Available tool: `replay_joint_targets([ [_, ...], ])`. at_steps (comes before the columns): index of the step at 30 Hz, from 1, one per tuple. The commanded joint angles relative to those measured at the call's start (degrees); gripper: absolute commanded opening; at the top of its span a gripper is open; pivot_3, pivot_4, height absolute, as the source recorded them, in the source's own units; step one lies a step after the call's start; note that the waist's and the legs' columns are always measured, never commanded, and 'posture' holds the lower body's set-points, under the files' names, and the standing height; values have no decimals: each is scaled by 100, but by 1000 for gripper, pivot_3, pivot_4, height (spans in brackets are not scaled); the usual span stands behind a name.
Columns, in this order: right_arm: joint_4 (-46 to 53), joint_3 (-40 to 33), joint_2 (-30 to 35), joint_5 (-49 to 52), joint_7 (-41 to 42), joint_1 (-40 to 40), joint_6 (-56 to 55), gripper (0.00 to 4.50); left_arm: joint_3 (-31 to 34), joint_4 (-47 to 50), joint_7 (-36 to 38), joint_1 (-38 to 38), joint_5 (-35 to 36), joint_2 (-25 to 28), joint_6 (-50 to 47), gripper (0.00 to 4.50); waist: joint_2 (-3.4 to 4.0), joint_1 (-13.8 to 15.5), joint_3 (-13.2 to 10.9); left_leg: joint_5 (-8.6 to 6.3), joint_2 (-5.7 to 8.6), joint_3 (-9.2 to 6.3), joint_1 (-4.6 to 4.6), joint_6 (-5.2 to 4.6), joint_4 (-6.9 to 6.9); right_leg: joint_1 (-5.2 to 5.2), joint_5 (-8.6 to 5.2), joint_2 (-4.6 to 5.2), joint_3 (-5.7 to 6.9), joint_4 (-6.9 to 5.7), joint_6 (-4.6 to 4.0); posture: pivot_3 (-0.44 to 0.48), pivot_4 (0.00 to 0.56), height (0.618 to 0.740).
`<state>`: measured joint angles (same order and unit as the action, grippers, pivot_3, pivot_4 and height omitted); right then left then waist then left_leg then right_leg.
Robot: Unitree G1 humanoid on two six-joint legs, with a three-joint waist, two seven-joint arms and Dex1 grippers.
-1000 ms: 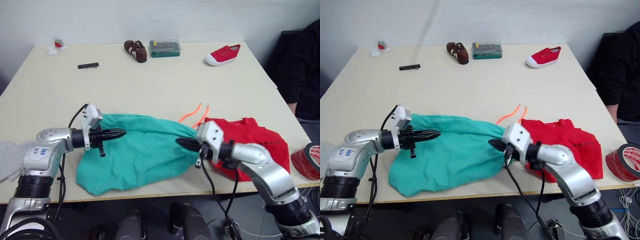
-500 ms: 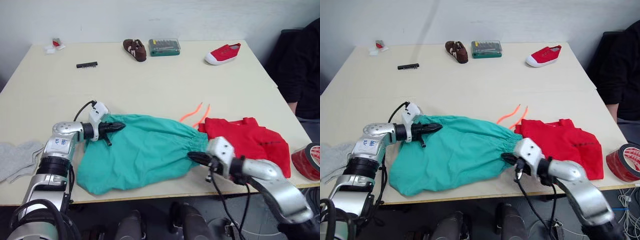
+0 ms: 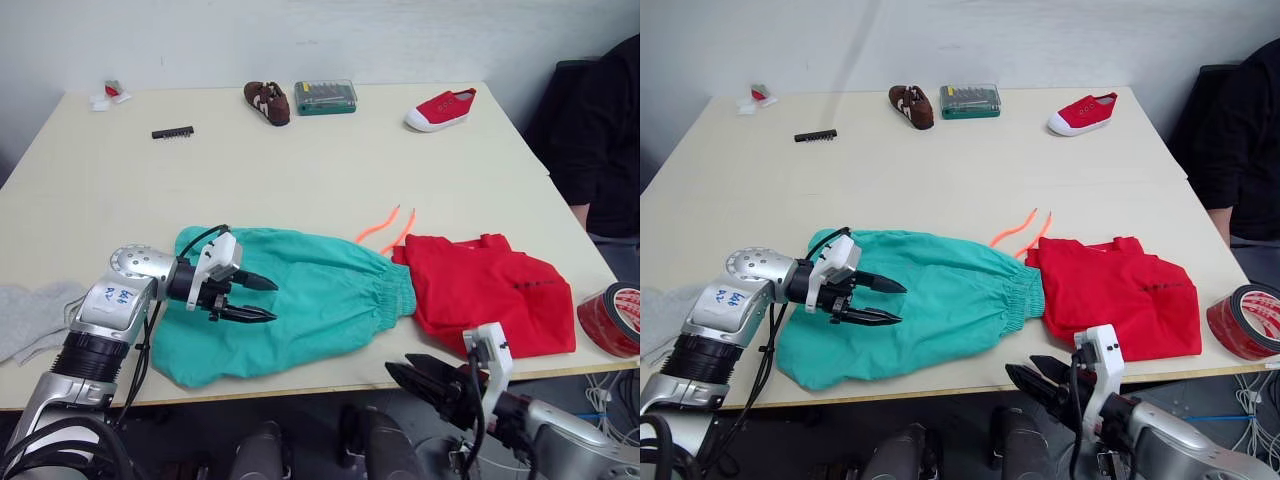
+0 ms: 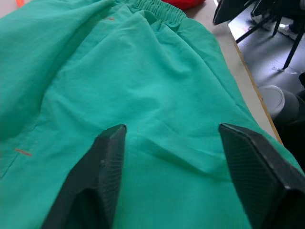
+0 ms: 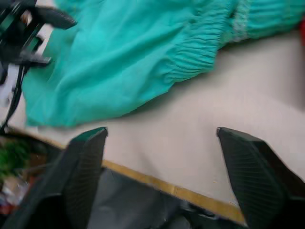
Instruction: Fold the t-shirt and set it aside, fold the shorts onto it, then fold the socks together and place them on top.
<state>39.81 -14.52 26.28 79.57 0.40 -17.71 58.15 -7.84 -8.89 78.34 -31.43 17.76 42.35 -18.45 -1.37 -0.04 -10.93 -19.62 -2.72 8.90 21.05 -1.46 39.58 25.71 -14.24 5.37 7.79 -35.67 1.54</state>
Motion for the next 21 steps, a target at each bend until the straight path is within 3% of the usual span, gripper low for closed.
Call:
replay_joint_targets([
  [1,-527,261,-163,734,-677,332,-190,4500,46,-162,-37,-190,-110,-30,250,4452,0,-11,2,4,1,1,-3,7,-5,-1,0,0,-2,2,0,0,150,740],
  [5,-1258,548,-358,1146,-1208,815,-327,4500,170,-187,20,-254,53,-45,80,4483,-5,-25,5,7,0,3,-1,11,-5,-2,2,-3,-2,6,3,0,150,740],
  [8,-1764,763,-531,1229,-1402,1190,-404,4500,199,-31,73,-111,95,30,26,3890,-9,-35,8,8,-2,3,-3,13,-6,-2,2,-5,-2,5,3,0,150,740],
  [14,-2474,1118,-765,951,-1400,1998,-393,4500,-247,-760,-284,64,-868,18,1087,2039,-21,-104,22,7,-4,3,-16,5,-7,-12,2,-5,-6,2,4,0,150,740],
  [18,-2603,1242,-814,831,-1360,2336,-337,4500,-369,-1089,-493,104,-1146,-155,1440,735,-26,-134,41,8,-3,2,-35,1,-29,-19,2,-2,-8,4,3,0,150,740],
  [21,-2470,1234,-744,778,-1243,2482,-331,3877,-374,-1196,-586,100,-1215,-254,1567,0,-9,-135,52,8,0,4,-45,1,-40,-25,1,2,-12,7,2,0,150,740],
])
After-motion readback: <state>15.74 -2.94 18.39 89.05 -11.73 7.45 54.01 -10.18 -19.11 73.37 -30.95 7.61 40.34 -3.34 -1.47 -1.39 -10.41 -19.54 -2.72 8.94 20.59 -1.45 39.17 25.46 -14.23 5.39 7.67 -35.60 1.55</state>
